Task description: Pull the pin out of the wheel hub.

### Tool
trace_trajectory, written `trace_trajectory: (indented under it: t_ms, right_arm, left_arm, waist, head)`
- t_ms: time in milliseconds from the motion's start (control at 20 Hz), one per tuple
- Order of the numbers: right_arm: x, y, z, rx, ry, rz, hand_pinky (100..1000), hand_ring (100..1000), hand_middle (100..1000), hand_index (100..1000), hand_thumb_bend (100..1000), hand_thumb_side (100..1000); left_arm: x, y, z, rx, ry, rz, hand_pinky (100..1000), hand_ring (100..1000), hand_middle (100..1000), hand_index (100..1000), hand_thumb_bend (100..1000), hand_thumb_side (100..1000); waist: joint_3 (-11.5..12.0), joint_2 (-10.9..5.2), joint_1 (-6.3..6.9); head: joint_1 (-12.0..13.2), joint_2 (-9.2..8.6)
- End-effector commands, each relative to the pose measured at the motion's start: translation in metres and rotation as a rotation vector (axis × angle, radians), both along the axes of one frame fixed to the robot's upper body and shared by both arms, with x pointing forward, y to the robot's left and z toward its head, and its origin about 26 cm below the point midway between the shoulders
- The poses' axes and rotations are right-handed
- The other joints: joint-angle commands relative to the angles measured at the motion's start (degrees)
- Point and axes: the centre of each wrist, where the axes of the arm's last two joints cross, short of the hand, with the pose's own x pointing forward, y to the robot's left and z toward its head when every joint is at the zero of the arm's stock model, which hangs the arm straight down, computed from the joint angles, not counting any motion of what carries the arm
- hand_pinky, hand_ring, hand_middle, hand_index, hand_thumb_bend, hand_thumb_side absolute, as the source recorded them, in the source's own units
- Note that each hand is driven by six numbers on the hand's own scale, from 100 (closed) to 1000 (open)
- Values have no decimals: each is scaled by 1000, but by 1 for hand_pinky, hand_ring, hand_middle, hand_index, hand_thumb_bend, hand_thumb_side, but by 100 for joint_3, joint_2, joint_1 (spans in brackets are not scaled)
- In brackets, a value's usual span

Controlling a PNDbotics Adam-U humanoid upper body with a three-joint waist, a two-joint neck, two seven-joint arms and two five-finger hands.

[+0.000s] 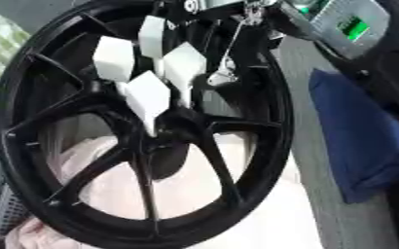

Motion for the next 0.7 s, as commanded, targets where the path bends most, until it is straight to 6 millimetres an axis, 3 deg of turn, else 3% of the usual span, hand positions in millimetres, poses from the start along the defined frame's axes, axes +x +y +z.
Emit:
trace_trajectory:
  t_ms: [50,350,700]
  right_arm:
    - [-9,-5,17,26,-36,-10,770,625,326,459,377,100]
    - [-20,-9,30,58,-67,-10,769,622,324,457,374,100]
    - [-38,-26,54,185,-140,-41,776,624,318,455,343,100]
  left_arm:
    - [-1,2,6,16,-20,1,720,768,620,687,270,780]
    - [-2,4,6,19,-20,6,720,768,620,687,270,780]
    - [-3,5,5,20,-15,16,720,768,619,686,268,780]
  waist:
    - [-11,-152,37]
    - [-44,-159,46]
    - [-132,-190,88]
  head:
    - [0,-57]
    - [-14,-15]
    - [-364,105]
